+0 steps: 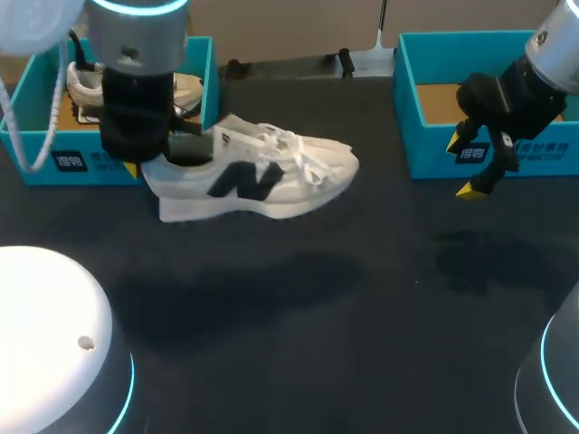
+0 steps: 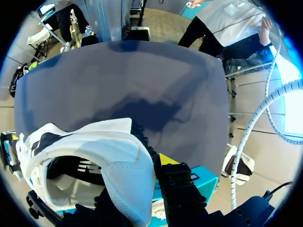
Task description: Take the shoe out of the shoebox, open the shoe tongue, remove and reinsert the insole, then place the shoe into the shoebox
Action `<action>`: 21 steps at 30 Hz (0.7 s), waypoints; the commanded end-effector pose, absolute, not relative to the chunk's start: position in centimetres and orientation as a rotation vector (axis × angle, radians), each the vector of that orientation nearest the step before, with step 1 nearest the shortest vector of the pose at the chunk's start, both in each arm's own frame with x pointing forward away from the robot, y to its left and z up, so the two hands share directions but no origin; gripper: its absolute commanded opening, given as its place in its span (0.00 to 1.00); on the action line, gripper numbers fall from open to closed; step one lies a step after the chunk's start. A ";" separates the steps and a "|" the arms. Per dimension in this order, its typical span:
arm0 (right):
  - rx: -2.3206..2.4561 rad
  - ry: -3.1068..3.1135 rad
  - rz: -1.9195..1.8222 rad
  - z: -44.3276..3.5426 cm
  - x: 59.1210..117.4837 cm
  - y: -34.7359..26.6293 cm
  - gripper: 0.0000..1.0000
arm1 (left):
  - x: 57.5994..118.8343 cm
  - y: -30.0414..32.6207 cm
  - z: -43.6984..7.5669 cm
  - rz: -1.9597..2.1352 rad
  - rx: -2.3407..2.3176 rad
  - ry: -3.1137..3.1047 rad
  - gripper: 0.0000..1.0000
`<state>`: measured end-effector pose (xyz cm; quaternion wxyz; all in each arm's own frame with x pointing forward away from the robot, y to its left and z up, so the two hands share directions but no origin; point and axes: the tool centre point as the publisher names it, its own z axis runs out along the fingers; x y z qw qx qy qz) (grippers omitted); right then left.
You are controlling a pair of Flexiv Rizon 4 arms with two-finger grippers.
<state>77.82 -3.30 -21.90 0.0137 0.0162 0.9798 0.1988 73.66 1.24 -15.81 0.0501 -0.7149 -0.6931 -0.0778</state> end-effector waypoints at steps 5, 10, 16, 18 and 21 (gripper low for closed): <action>0.051 3.053 0.616 -22.0 77.8 -3.3 1.00 | 72.3 -1.2 -18.8 -0.235 -2.243 -2.111 0.00; 0.051 3.053 0.616 -22.0 77.8 -3.3 1.00 | 71.8 -2.1 -20.0 -0.211 -2.270 -2.079 0.00; 0.051 3.053 0.616 -22.0 77.8 -3.3 1.00 | 71.1 -2.9 -21.5 -0.190 -2.364 -2.032 0.00; 0.051 3.053 0.616 -22.0 77.8 -3.3 1.00 | 70.9 -3.0 -22.3 -0.206 -2.391 -2.022 0.00; 0.051 3.053 0.616 -22.0 77.8 -3.3 1.00 | 70.6 -3.4 -23.9 -0.261 -2.419 -2.004 0.00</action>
